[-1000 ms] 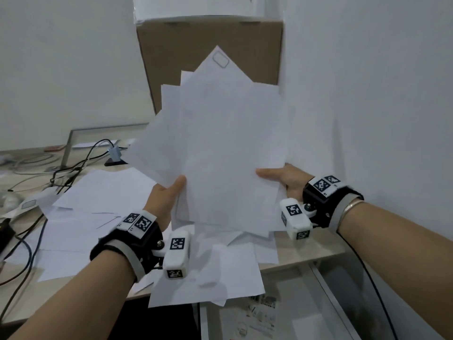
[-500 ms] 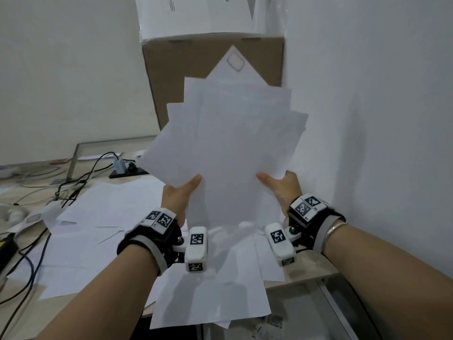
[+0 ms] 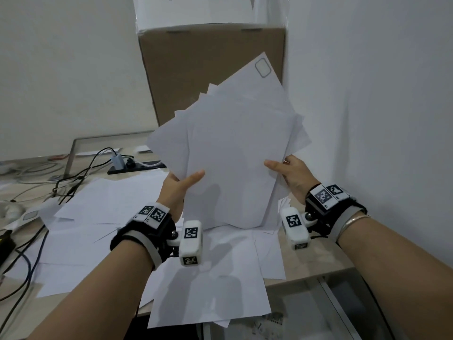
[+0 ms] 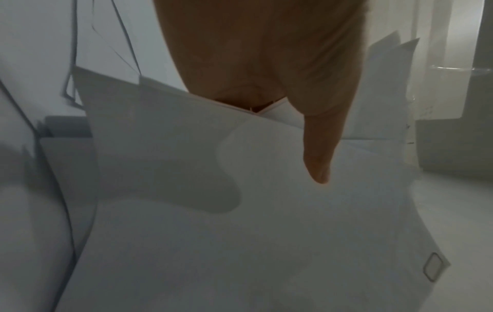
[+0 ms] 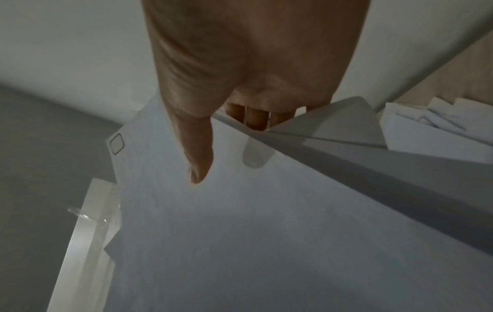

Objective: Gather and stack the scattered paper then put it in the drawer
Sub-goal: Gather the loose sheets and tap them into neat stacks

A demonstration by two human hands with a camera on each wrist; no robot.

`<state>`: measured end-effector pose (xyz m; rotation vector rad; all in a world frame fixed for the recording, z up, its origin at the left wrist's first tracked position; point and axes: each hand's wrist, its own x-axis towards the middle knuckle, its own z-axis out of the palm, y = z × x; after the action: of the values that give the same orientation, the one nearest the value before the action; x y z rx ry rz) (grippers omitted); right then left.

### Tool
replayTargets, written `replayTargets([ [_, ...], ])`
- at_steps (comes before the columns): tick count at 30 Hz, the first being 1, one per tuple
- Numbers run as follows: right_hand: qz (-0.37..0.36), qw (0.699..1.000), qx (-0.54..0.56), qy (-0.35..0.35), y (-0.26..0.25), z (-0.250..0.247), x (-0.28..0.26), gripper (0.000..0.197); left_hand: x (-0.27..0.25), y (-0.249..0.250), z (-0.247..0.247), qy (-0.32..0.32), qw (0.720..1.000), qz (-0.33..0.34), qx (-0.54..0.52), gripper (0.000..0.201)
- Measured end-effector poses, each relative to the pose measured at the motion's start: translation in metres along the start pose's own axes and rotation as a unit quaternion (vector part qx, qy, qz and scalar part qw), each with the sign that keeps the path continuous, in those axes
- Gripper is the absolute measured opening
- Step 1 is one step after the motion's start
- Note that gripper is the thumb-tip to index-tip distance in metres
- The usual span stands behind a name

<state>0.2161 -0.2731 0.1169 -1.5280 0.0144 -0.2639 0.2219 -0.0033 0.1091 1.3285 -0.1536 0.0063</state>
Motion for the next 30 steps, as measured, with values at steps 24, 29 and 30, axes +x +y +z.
replayTargets([
  [24, -0.052, 0.970, -0.229, 0.059, -0.031, -0.014, -0.002, 0.032, -0.019, -0.037, -0.009, 0.055, 0.973, -0.127, 0.183, 0.033],
  [29, 0.011, 0.977, -0.198, 0.078, -0.019, -0.014, -0.004, 0.037, -0.031, -0.038, -0.015, 0.014, 0.965, -0.171, 0.196, 0.040],
  [30, 0.017, 0.978, -0.192, 0.078, -0.017, -0.014, -0.006, 0.036, -0.034, -0.039, -0.017, 0.010, 0.965, -0.173, 0.199, 0.050],
])
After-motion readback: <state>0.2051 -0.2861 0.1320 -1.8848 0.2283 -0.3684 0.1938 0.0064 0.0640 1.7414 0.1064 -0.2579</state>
